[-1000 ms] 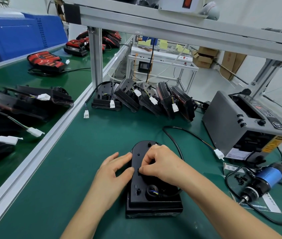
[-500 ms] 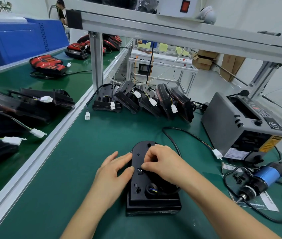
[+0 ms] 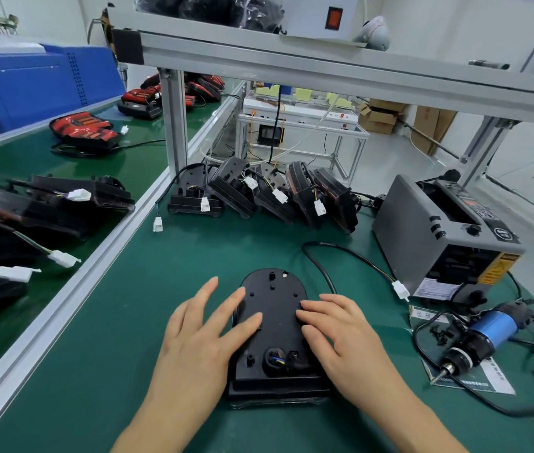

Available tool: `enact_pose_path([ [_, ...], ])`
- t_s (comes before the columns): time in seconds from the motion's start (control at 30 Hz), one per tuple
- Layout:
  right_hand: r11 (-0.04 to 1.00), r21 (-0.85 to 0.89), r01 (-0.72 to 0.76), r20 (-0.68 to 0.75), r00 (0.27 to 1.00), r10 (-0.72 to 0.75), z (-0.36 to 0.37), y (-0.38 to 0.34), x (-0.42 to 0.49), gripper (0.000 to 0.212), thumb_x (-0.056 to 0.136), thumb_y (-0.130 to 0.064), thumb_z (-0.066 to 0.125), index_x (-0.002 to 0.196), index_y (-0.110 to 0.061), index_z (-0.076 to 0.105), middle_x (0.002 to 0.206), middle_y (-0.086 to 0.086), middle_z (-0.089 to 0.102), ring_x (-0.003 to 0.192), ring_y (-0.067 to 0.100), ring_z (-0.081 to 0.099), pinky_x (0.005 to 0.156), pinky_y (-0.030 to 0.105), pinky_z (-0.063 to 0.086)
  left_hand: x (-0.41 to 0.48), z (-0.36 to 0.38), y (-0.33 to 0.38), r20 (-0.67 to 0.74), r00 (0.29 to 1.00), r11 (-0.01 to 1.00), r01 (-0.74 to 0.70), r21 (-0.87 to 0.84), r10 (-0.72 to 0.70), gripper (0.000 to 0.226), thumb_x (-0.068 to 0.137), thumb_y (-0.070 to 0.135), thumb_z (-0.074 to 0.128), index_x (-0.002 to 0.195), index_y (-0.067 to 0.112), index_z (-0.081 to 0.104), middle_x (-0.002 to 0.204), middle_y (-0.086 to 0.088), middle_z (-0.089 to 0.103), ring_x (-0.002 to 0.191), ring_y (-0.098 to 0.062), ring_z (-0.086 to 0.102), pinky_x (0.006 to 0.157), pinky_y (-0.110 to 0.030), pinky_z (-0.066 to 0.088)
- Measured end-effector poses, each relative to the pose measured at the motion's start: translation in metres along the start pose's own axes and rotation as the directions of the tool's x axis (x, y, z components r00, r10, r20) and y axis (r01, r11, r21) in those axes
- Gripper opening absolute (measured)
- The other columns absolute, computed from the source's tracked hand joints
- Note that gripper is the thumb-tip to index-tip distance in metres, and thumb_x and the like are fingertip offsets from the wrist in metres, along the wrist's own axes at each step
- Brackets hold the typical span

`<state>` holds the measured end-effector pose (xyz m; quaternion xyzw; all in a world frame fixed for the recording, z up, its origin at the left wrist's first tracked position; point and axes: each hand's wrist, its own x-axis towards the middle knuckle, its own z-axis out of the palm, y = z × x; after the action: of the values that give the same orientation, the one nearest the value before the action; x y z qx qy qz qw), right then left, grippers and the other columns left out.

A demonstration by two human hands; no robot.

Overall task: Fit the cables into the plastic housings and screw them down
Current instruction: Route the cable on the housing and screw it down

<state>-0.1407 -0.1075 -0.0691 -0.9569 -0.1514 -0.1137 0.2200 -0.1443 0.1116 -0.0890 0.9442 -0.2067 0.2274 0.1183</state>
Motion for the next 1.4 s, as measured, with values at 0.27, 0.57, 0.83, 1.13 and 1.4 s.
enact_pose_path([
  [0.27,0.981,0.179,-0.081,-0.239,0.963,0.123,0.008,0.012,-0.010,0.029,0.092,-0.028,0.055,0.118,-0.021,0.065,0.126,-0.019,0.052,0.126,-0.002,0.037,0.104,0.004,0.017,-0.005,0.004,0.005,0.018,1.000,0.996,0.002,-0.086,-0.001,0.080,0.047,-0.010,0.080,0.114,0.032,0.069,0.133,-0.001,0.058,0.129,-0.032,0.037,0.102,-0.044,0.033],
  [0.57,0.692,0.528,-0.492,0.131,0.852,0.507,-0.010,0.031,0.043,0.016,0.085,-0.027,0.068,0.098,-0.019,0.070,0.091,-0.009,0.069,0.087,0.004,0.062,0.070,0.010,0.042,-0.004,0.001,0.005,0.059,0.997,0.986,0.058,-0.158,-0.049,0.076,0.054,-0.017,0.077,0.111,0.033,0.071,0.127,0.004,0.062,0.125,-0.035,0.049,0.088,-0.051,0.044],
  [0.83,0.627,0.761,-0.166,-0.104,0.923,0.371,-0.017,0.005,0.037,0.018,0.088,-0.011,0.063,0.091,-0.027,0.070,0.083,-0.017,0.069,0.078,-0.005,0.059,0.071,0.003,0.041,0.030,0.001,-0.015,0.077,0.960,0.809,0.269,-0.522,-0.269,0.060,0.094,0.005,0.049,0.143,0.036,0.036,0.121,0.030,0.048,0.126,-0.007,0.037,0.098,-0.023,0.030],
  [1.13,0.613,0.777,-0.143,-0.085,0.941,0.327,-0.033,0.000,0.026,0.026,0.090,-0.013,0.061,0.084,-0.034,0.074,0.088,-0.005,0.072,0.082,0.002,0.060,0.078,0.011,0.045,0.117,0.007,-0.046,0.030,0.888,0.822,0.438,-0.365,-0.460,0.047,0.095,0.025,0.055,0.140,0.024,0.044,0.106,-0.005,0.046,0.096,-0.028,0.054,0.081,-0.041,0.044],
  [1.4,0.576,0.718,-0.392,0.061,0.859,0.509,-0.022,0.010,0.029,0.019,0.092,-0.014,0.058,0.103,-0.026,0.067,0.095,-0.006,0.072,0.097,0.005,0.063,0.091,0.024,0.045,0.131,-0.036,-0.056,-0.120,0.916,0.842,0.292,-0.454,-0.382,0.021,0.092,0.031,0.056,0.078,0.018,0.066,0.063,0.006,0.056,0.063,-0.017,0.056,0.062,-0.030,0.038],
])
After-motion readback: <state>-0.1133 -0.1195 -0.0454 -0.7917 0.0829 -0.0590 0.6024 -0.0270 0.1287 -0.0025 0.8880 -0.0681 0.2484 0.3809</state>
